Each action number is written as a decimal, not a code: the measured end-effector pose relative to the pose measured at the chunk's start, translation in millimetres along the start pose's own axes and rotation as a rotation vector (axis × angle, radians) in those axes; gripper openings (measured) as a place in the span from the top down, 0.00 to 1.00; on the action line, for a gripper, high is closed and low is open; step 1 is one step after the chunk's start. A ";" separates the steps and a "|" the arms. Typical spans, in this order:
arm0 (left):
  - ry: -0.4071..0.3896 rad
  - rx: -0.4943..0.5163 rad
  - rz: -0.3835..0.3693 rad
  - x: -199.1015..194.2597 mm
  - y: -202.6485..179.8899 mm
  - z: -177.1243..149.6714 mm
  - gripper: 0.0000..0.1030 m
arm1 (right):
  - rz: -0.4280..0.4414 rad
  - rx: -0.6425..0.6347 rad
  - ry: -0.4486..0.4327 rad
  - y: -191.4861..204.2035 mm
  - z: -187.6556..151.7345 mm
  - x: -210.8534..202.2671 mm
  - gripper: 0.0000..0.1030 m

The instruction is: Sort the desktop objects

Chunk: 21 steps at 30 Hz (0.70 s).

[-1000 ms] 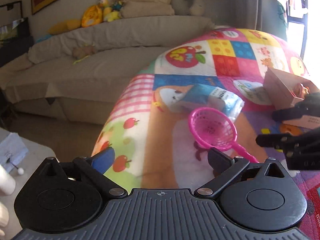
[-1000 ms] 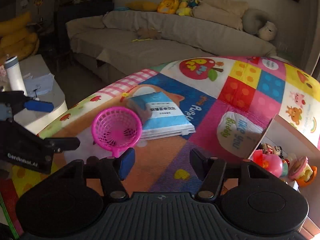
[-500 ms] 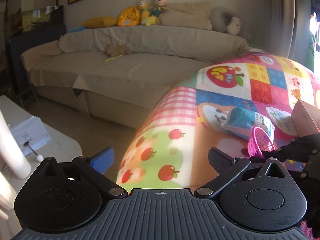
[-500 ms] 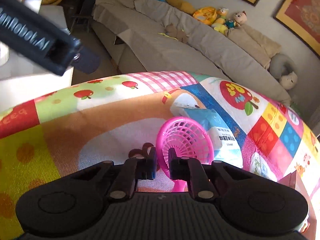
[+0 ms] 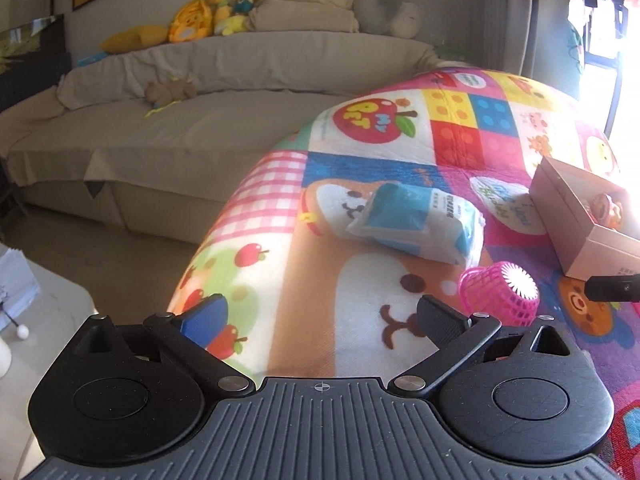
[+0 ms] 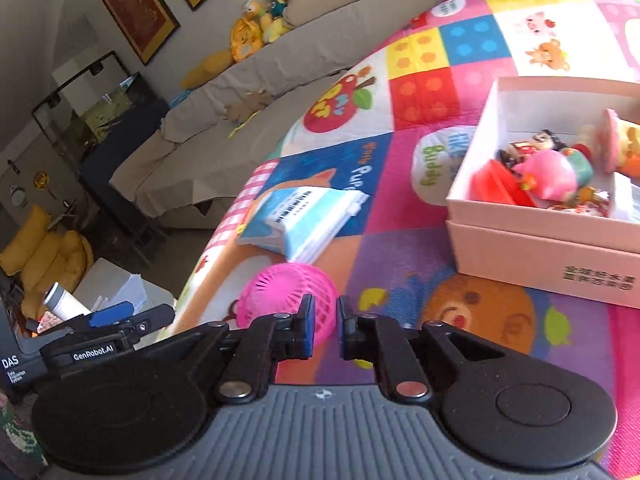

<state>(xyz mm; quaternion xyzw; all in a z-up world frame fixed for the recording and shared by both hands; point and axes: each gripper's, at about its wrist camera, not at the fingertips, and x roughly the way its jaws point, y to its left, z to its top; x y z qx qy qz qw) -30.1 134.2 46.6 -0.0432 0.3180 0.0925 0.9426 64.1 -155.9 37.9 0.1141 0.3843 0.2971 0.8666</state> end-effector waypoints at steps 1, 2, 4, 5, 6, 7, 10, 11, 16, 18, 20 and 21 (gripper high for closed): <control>0.002 0.007 -0.020 4.6 -6.0 3.6 0.00 | -0.025 -0.011 -0.016 -4.9 -3.7 -5.9 0.69; 0.010 0.009 -0.048 11.0 -12.7 9.0 0.00 | -0.053 -0.024 -0.035 -9.6 -7.3 -12.7 0.53; 0.039 -0.008 -0.101 24.3 -23.9 22.9 0.00 | -0.114 -0.054 -0.082 -15.0 -15.9 -23.6 0.36; 0.056 -0.019 -0.136 31.6 -29.7 30.6 0.00 | -0.157 -0.078 -0.104 -16.2 -21.0 -27.2 0.32; 0.073 -0.032 -0.170 39.2 -35.5 37.9 0.00 | -0.190 -0.096 -0.119 -17.8 -25.1 -29.8 0.31; 0.095 -0.047 -0.198 47.8 -41.4 44.7 0.00 | -0.223 -0.105 -0.135 -20.4 -29.4 -32.7 0.27; 0.190 -0.106 -0.233 82.4 -60.2 63.8 0.00 | -0.278 -0.096 -0.175 -30.5 -42.1 -42.5 0.20; 0.215 -0.133 -0.229 93.4 -63.6 69.4 0.00 | -0.289 -0.090 -0.191 -34.1 -46.1 -45.7 0.18; 0.316 -0.310 -0.154 143.6 -61.6 94.8 0.00 | -0.294 -0.032 -0.262 -48.0 -54.2 -58.1 0.11; 0.333 -0.329 -0.114 157.3 -61.2 99.9 0.00 | -0.294 -0.032 -0.279 -48.0 -54.8 -58.4 0.06; 0.329 -0.290 -0.057 168.3 -63.8 102.2 0.00 | -0.286 -0.038 -0.278 -47.7 -54.2 -57.3 0.06; 0.321 -0.259 -0.031 170.5 -66.6 101.7 0.00 | -0.287 -0.039 -0.281 -46.9 -54.2 -56.9 0.06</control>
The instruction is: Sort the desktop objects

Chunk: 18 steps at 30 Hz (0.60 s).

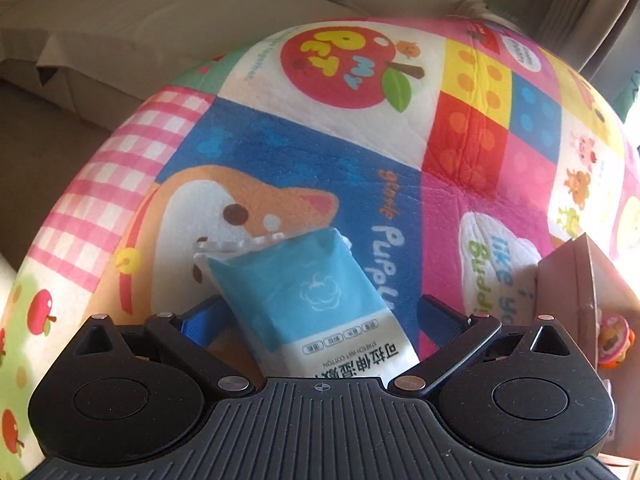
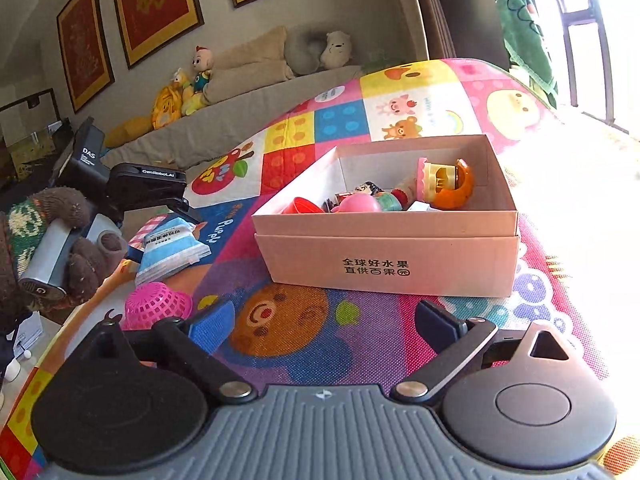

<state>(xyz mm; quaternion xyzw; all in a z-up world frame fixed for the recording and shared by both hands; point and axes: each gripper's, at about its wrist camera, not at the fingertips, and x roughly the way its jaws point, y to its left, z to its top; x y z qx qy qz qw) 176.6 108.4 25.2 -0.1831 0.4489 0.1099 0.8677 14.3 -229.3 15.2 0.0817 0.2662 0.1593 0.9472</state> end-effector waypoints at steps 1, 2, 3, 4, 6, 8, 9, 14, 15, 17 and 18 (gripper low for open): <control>-0.014 0.032 0.022 1.1 -2.9 -1.7 0.05 | 0.000 0.001 -0.001 0.1 -0.2 0.0 0.06; -0.023 0.066 0.035 0.9 -5.5 -4.3 0.10 | 0.001 0.003 -0.001 -0.1 -0.3 -0.3 0.06; -0.034 0.098 0.040 -1.0 -8.1 -7.7 0.16 | 0.000 0.005 -0.002 -0.3 -0.3 -0.3 0.05; -0.045 0.131 0.039 -4.2 -10.1 -11.4 0.25 | -0.002 0.007 -0.004 -0.4 -0.3 -0.4 0.05; -0.053 0.181 0.028 -9.7 -13.7 -18.1 0.38 | -0.001 0.011 -0.002 -1.0 0.2 0.7 0.05; -0.080 0.222 0.023 -19.4 -17.2 -25.3 0.41 | -0.001 0.016 0.000 -1.5 0.4 1.3 0.05; -0.097 0.236 0.014 -26.2 -19.0 -28.3 0.42 | -0.003 0.021 0.000 -2.3 0.6 1.4 0.05; -0.180 0.301 -0.177 -87.9 -40.8 -50.1 0.42 | -0.046 0.050 -0.009 -6.9 1.6 -1.1 0.05; -0.170 0.311 -0.247 -100.5 -45.6 -57.6 0.42 | -0.058 0.049 -0.011 -7.5 2.2 -2.5 0.05; -0.140 0.347 -0.370 -120.2 -55.7 -77.2 0.42 | -0.091 0.033 -0.016 -10.2 3.9 -7.5 0.05; -0.126 0.370 -0.411 -126.2 -60.8 -89.0 0.42 | -0.110 0.027 -0.023 -12.4 4.8 -11.3 0.05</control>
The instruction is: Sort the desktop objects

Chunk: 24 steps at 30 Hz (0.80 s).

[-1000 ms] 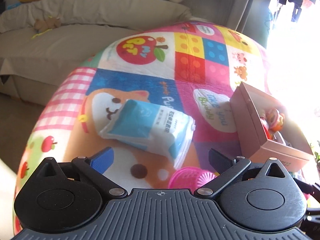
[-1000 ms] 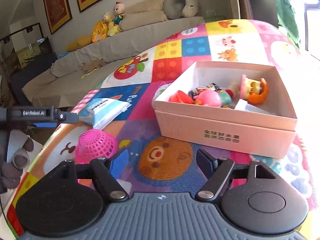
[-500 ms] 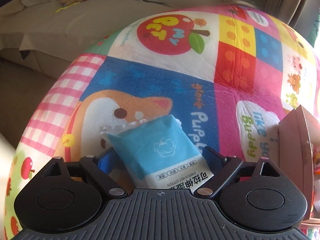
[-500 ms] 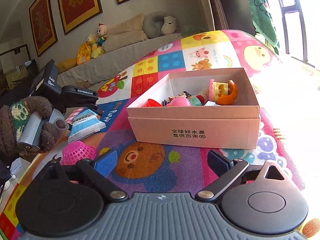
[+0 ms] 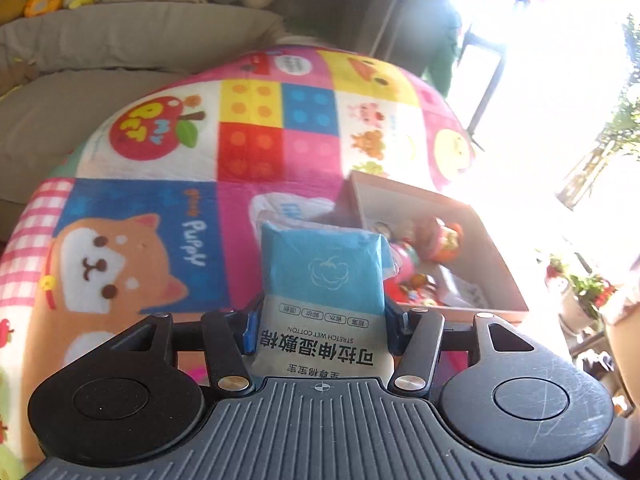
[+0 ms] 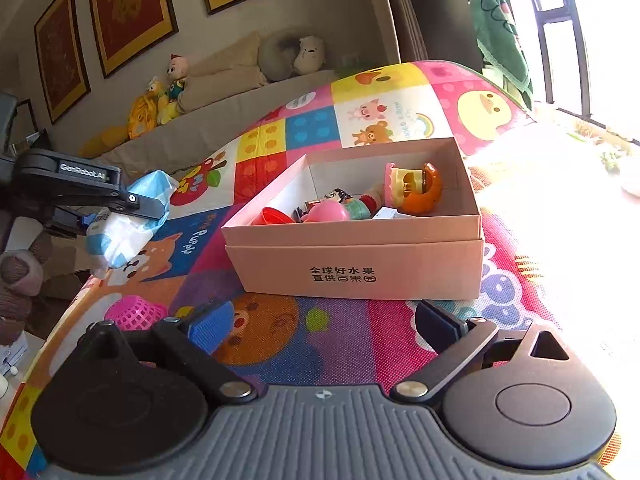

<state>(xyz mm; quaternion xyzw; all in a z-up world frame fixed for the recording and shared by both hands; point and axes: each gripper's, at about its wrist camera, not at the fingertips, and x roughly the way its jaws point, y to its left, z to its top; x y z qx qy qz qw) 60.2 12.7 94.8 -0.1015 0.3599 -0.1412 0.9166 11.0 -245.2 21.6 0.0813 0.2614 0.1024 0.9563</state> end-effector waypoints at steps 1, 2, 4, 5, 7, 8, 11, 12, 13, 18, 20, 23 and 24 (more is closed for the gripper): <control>0.013 0.015 -0.031 -1.6 -9.8 -8.6 0.42 | -0.020 -0.004 -0.009 -4.1 1.4 -4.6 0.05; 0.034 0.026 -0.061 -0.5 -20.1 -19.6 0.42 | -0.034 -0.004 -0.015 -7.4 2.6 -8.2 0.05; 0.080 0.024 -0.102 8.2 -33.5 -36.5 0.42 | -0.077 0.003 -0.029 -19.3 7.0 -17.9 0.03; 0.101 0.020 -0.116 14.2 -38.3 -44.2 0.42 | -0.103 0.009 -0.036 -24.7 9.6 -21.6 0.01; 0.135 0.016 -0.125 28.2 -45.7 -57.2 0.41 | -0.153 0.019 -0.043 -33.7 14.5 -27.6 0.00; 0.144 0.015 -0.120 32.1 -47.6 -62.0 0.40 | -0.170 0.026 -0.042 -37.9 17.0 -30.1 0.00; 0.151 0.021 -0.141 33.6 -50.1 -69.7 0.29 | -0.172 0.049 -0.036 -45.2 22.1 -39.1 0.00; 0.146 0.027 -0.146 31.0 -50.1 -71.2 0.22 | -0.161 0.049 -0.030 -45.1 22.6 -41.1 0.00; 0.137 0.039 -0.144 26.2 -49.9 -73.6 0.17 | -0.137 0.039 -0.016 -43.3 22.8 -43.1 0.00; 0.004 0.164 0.008 -6.7 -40.2 -76.6 0.06 | 0.000 -0.038 0.048 -20.8 16.5 -45.0 0.00; -0.045 0.228 0.102 -17.1 -34.5 -78.5 0.04 | 0.047 -0.074 0.069 -5.5 14.3 -42.8 0.00; -0.073 0.276 0.204 -23.5 -24.1 -83.1 0.03 | 0.085 -0.111 0.094 17.3 12.8 -32.0 0.00; -0.068 0.275 0.227 -23.1 -18.8 -84.4 0.03 | 0.091 -0.122 0.104 24.3 12.6 -26.7 0.00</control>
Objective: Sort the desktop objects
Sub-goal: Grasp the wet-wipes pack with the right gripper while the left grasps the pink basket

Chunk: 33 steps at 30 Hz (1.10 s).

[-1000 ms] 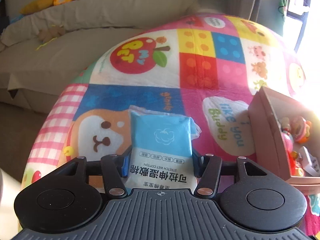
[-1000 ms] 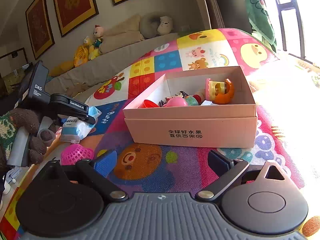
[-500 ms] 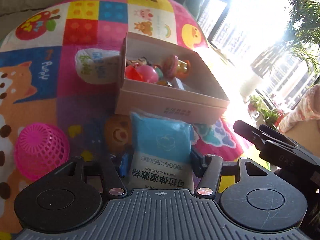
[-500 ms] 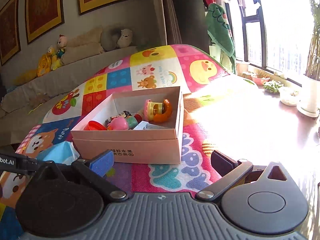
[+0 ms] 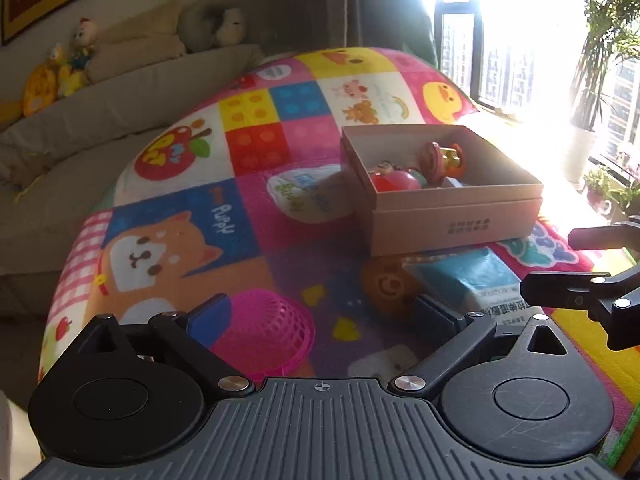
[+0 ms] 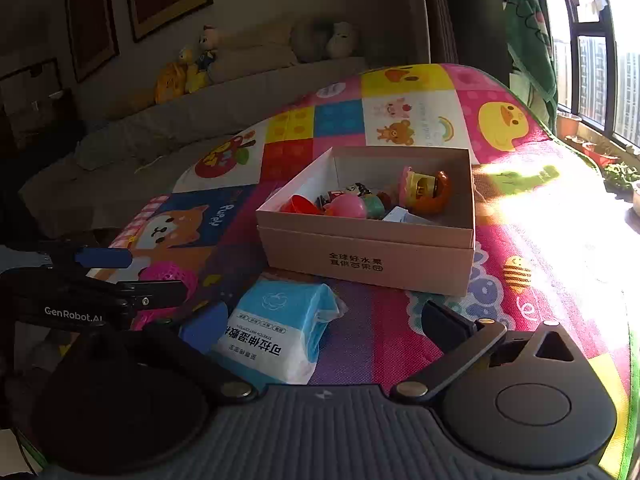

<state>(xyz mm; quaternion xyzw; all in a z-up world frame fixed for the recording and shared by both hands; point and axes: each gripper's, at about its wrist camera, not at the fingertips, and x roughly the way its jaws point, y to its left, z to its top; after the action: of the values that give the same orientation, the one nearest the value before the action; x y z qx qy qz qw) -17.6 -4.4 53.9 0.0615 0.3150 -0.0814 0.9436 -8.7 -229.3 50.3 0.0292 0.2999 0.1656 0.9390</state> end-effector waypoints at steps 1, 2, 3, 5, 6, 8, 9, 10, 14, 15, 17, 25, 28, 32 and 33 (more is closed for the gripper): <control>0.012 -0.010 0.009 1.5 3.9 -3.2 0.03 | 0.004 -0.011 0.013 6.3 0.9 7.3 0.00; 0.031 -0.024 0.012 3.8 7.8 -6.0 0.03 | 0.007 -0.019 0.027 10.7 1.5 14.6 0.00; 0.052 -0.038 0.015 6.5 11.3 -8.8 0.03 | 0.010 -0.023 0.041 13.7 1.8 21.9 0.00; 0.084 -0.057 0.030 12.8 16.2 -13.4 0.02 | 0.013 -0.012 0.081 17.1 1.8 37.8 0.00; 0.093 -0.060 0.038 15.0 17.5 -15.0 0.02 | 0.012 -0.001 0.101 17.8 1.9 44.6 0.00; 0.106 -0.064 0.055 20.0 19.2 -16.3 0.02 | 0.012 0.013 0.132 18.6 0.0 53.9 0.08; 0.111 -0.068 0.058 21.8 19.9 -16.2 0.02 | 0.014 0.015 0.147 18.6 -0.3 56.3 0.14; 0.114 -0.073 0.056 23.0 20.7 -16.7 0.02 | 0.019 0.016 0.167 17.6 -1.0 58.2 0.27; 0.125 -0.076 0.054 28.6 19.1 -17.5 0.02 | 0.022 0.012 0.187 10.2 -5.4 49.9 0.46; 0.127 -0.075 0.055 29.6 19.0 -18.1 0.02 | 0.010 0.005 0.187 8.3 -6.8 46.2 0.46; 0.133 -0.076 0.055 31.9 18.9 -19.8 0.02 | -0.019 -0.007 0.185 2.3 -9.9 38.3 0.46; 0.173 -0.110 0.057 39.7 21.5 -27.6 0.00 | -0.075 0.012 0.175 -15.6 -17.3 21.1 0.43; 0.173 -0.114 0.051 38.0 22.3 -29.5 0.00 | -0.081 0.003 0.174 -12.9 -18.6 24.8 0.36; 0.146 -0.116 0.044 34.2 23.3 -34.8 0.00 | -0.108 -0.024 0.165 -7.9 -21.5 32.0 0.30; 0.140 -0.118 0.044 33.5 23.4 -35.7 0.00 | -0.114 -0.029 0.162 -7.3 -22.3 33.2 0.30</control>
<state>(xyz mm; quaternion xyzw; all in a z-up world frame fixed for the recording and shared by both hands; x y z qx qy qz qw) -7.5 20.7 6.9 0.0182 0.3832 -0.0375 0.9227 6.1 -226.3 12.5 -0.0149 0.3736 0.1180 0.9199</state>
